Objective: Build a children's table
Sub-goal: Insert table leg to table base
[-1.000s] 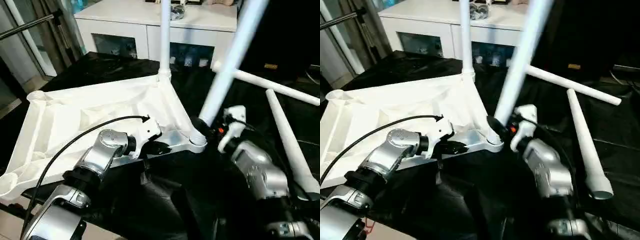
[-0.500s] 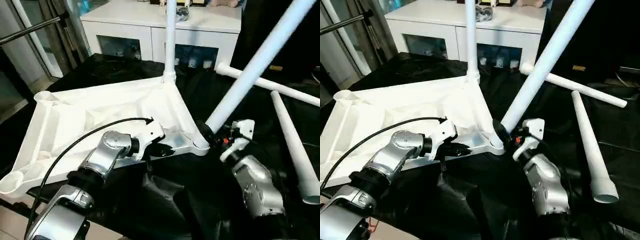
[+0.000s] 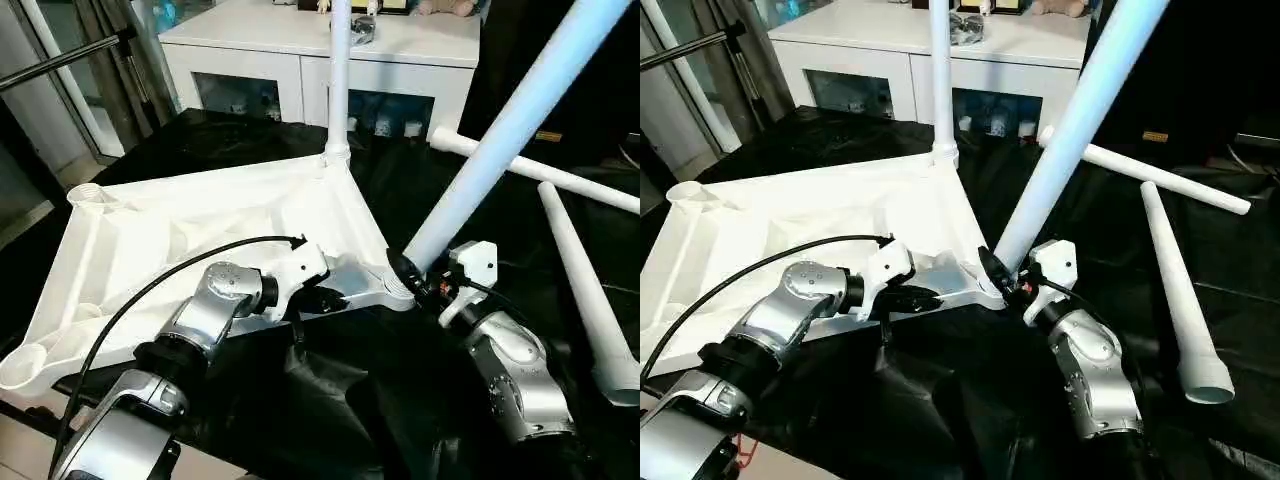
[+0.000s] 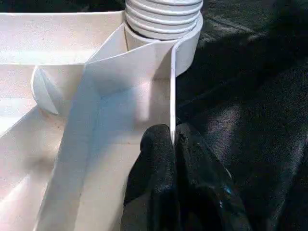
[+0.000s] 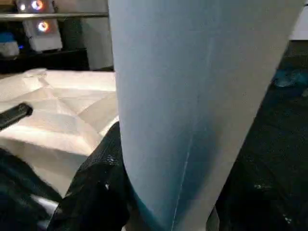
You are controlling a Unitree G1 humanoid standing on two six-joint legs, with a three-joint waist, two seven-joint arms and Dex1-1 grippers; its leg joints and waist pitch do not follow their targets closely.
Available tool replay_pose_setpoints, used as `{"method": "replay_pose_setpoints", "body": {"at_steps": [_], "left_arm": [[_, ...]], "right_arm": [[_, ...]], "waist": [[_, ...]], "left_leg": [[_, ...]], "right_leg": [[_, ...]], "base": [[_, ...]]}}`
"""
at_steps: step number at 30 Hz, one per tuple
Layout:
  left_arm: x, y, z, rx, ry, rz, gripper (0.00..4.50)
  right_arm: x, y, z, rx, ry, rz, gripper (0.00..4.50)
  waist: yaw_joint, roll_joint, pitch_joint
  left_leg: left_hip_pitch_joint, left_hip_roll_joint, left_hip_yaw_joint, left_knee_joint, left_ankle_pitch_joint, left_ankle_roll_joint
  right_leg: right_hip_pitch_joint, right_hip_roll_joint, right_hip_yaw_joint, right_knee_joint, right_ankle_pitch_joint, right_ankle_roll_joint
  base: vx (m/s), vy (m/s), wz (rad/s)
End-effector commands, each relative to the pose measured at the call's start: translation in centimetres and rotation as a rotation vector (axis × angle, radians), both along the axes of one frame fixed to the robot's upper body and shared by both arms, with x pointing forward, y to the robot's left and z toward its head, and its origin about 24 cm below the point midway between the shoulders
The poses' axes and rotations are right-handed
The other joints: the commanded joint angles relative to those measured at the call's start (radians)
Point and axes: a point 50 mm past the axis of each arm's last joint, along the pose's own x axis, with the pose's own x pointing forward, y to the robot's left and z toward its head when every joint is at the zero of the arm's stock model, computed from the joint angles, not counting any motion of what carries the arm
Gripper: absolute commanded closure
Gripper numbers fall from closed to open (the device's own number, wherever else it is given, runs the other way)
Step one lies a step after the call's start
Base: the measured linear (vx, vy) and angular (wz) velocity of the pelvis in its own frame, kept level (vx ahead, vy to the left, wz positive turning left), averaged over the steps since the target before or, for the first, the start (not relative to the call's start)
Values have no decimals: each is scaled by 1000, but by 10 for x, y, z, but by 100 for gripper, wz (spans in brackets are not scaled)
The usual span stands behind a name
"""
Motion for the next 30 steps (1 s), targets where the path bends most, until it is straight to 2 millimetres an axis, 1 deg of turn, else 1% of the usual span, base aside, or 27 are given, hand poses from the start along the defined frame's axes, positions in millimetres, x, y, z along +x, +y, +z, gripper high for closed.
{"method": "replay_pose_setpoints", "body": {"at_steps": [1,5,7,8,9,10,11,12,13,14,15,17,20,24,25,27,29,30], "left_arm": [[6,6,9,-22,-39,25,450],[2,5,9,-33,-33,-16,450],[0,5,9,-34,-28,-44,450],[0,5,9,-34,-28,-44,450],[-1,5,9,-33,-27,-57,450],[-2,5,9,-32,-27,-64,450],[-4,6,10,-24,-29,-86,450],[-4,6,10,-24,-29,-86,450],[-6,6,11,-23,-28,-101,450],[-6,6,11,-23,-28,-101,450],[-7,7,13,-22,-27,-121,450],[-8,8,15,-17,-28,-144,450],[-10,9,18,-8,-32,-175,450],[-13,11,19,8,-26,-217,450],[-14,11,20,7,-25,-228,450],[-15,12,21,1,-22,-241,450],[-16,13,22,1,-21,-257,450],[-16,13,22,1,-21,-257,450]], "right_arm": [[-11,-5,-32,-53,175,21,260],[-6,-3,-34,-84,222,101,260],[-1,-2,-33,-102,240,155,260],[-1,-2,-33,-102,240,155,260],[2,-1,-31,-117,242,176,260],[3,-1,-31,-125,244,190,260],[6,1,-29,-148,252,232,260],[6,1,-29,-148,252,232,260],[7,2,-28,-156,275,281,260],[7,2,-28,-156,275,281,260],[7,3,-28,-174,296,334,260],[5,3,-29,-192,317,383,260],[1,4,-32,-194,355,449,260],[-7,2,-38,-217,395,516,260],[-10,2,-39,-215,404,537,260],[-13,2,-40,-209,405,561,260],[-16,3,-40,-207,402,590,260],[-16,3,-40,-207,402,590,260]], "waist": [[-3,-14,-52],[-6,-13,-52],[-8,-15,-51],[-10,-15,-51],[-10,-14,-52],[-13,-17,-53],[-16,-19,-53],[-18,-19,-53],[-20,-18,-53],[-21,-19,-54],[-21,-21,-56],[-19,-18,-60],[-17,-18,-61],[-17,-17,-62],[-18,-18,-61],[-17,-18,-59],[-16,-17,-54],[-16,-19,-53]], "left_leg": [[10,12,-3,-84,-347,43],[11,14,-5,-84,-355,42],[9,13,-5,-84,-352,43],[8,13,-5,-85,-351,43],[9,14,-5,-85,-351,43],[8,14,-6,-84,-347,43],[4,14,-6,-85,-341,44],[4,14,-6,-85,-339,45],[6,15,-4,-84,-336,49],[6,15,-5,-83,-334,50],[4,16,-4,-83,-317,54],[6,18,-2,-81,-281,63],[6,19,-1,-81,-260,68],[10,22,-1,-83,-281,61],[10,22,0,-84,-291,59],[13,23,1,-85,-312,55],[15,21,-1,-89,-352,42],[17,21,0,-90,-368,40]], "right_leg": [[42,-43,30,-96,-425,-163],[41,-44,29,-97,-442,-163],[43,-43,29,-95,-431,-169],[44,-43,28,-95,-429,-170],[43,-44,29,-95,-429,-170],[44,-44,29,-92,-418,-176],[46,-44,28,-91,-411,-179],[47,-44,28,-90,-408,-182],[44,-44,29,-92,-403,-184],[46,-44,30,-89,-393,-189],[48,-43,29,-88,-375,-194],[50,-43,30,-82,-310,-217],[51,-42,29,-77,-258,-233],[52,-41,29,-74,-230,-247],[52,-40,29,-75,-234,-248],[50,-42,31,-79,-257,-245],[50,-42,30,-82,-305,-236],[49,-41,30,-86,-327,-230]], "base": [[0,0,0],[0,0,0],[0,0,0],[0,0,0],[0,0,0],[0,0,0],[0,0,0],[0,0,0],[0,0,0],[0,0,0],[0,0,0],[0,0,0],[0,0,0],[0,0,0],[0,0,0],[0,0,0],[0,0,0],[0,0,0]]}}
